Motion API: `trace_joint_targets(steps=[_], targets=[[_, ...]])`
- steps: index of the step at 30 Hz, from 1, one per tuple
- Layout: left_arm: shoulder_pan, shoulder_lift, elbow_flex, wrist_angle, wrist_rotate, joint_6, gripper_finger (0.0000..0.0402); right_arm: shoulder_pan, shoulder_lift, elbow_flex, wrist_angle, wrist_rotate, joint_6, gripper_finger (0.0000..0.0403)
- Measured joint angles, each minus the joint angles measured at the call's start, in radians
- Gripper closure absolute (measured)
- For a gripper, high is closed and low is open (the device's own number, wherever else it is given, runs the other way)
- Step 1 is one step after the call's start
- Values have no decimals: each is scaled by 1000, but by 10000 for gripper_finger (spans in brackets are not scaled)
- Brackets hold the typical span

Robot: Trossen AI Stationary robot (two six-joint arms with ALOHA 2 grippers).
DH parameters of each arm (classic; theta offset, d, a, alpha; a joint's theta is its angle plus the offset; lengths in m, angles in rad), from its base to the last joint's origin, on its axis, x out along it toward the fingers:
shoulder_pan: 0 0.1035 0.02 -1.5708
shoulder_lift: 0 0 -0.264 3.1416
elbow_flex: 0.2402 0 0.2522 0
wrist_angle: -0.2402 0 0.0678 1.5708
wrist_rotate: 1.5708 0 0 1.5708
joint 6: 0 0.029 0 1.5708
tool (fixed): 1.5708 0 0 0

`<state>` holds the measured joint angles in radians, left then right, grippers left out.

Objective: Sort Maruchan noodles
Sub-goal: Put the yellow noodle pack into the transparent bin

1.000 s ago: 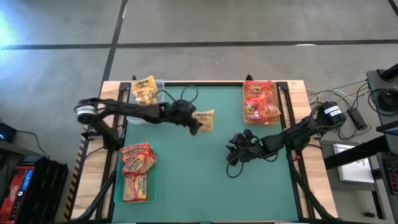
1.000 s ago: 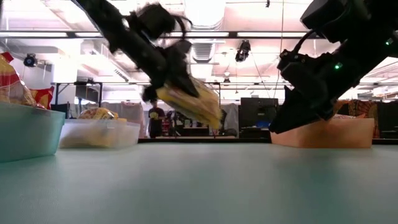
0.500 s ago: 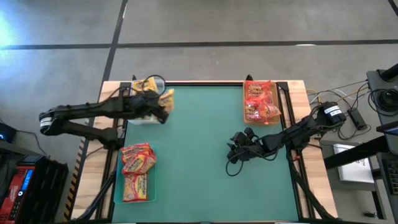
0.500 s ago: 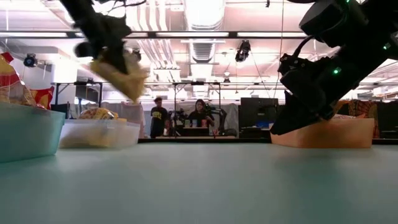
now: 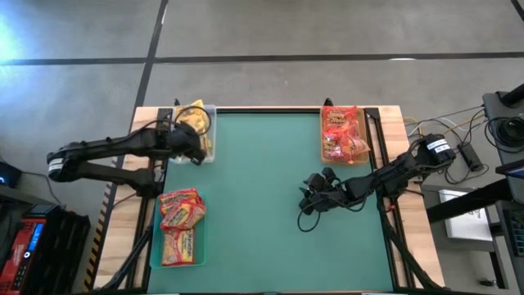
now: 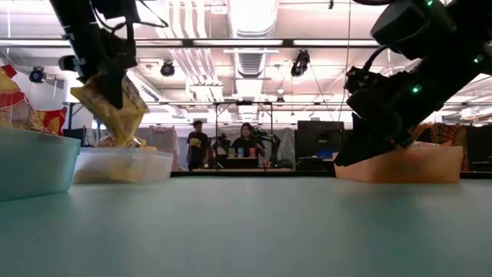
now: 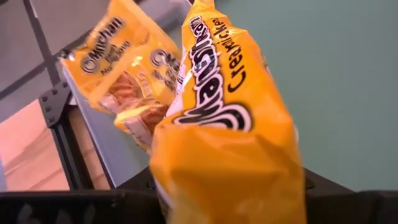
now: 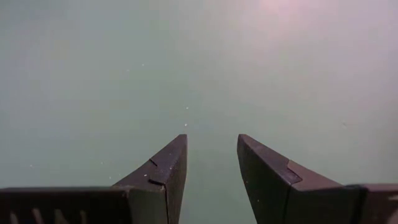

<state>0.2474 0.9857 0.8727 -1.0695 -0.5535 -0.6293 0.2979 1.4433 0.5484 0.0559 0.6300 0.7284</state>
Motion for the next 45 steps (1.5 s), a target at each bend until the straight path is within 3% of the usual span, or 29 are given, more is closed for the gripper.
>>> trace_joint_targets(steps=[6, 12, 18, 25, 29, 36, 45], targets=[[6, 35, -56, 37, 20, 66, 263, 0, 0, -3, 0, 0, -6, 271], [5, 43, -108, 186, 21, 167, 263, 0, 0, -3, 0, 1, -9, 271], [6, 43, -110, 195, 5, 180, 260, 0, 0, -3, 0, 1, -7, 271], [6, 43, -110, 175, -91, 163, 223, 0, 0, -3, 0, 0, -6, 271], [6, 43, -110, 167, -69, 158, 196, 0, 0, -3, 0, 0, -6, 271], [20, 43, -110, 73, -221, 100, 167, -4, 0, -3, 0, 0, -7, 271], [65, 43, -110, 74, -346, 92, 169, -4, 0, -3, 0, 0, -18, 271]])
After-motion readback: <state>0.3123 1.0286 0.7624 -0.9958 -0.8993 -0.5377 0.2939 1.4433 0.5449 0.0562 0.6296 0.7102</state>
